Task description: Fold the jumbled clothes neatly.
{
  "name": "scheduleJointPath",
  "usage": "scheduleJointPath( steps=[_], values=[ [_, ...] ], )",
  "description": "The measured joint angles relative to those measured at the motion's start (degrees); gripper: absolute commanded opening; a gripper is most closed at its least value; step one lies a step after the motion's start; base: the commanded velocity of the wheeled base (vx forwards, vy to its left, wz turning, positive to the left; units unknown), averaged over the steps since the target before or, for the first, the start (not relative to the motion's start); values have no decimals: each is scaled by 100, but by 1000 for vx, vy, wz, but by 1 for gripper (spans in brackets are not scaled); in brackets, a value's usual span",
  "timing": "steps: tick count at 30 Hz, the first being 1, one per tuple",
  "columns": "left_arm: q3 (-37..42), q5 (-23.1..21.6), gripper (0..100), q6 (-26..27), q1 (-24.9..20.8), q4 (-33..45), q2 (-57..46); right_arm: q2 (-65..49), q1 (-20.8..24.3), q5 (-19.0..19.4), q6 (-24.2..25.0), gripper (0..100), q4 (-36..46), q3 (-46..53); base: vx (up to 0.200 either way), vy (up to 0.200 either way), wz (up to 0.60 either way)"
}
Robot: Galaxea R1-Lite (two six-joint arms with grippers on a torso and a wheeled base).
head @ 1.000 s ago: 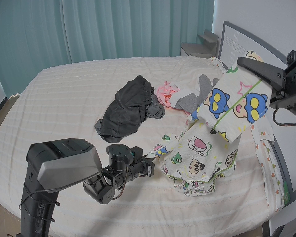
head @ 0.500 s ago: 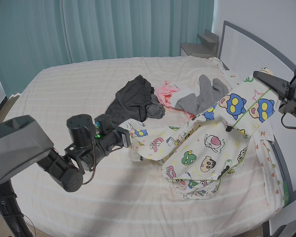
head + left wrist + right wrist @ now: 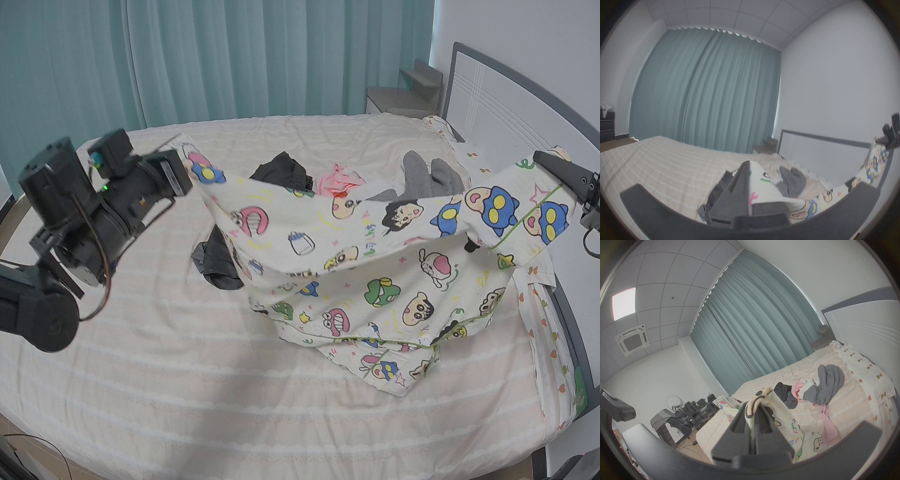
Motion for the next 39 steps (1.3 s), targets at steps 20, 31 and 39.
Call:
scheduleJointPath(
  steps=[20,31,39],
  values=[
    [-1026,479,0,-126,-35,1396,-1569,-133,173,-6,108,0,-5,-708,0,0,0],
    [-246,468,0,-154,-66,1908,-2506,-266,374,5,282,0,-21,-785,-36,0,0],
    [-34,468,0,-154,-72,1910,-2705,-336,423,24,306,0,-13,-802,-200,0,0]
  ],
)
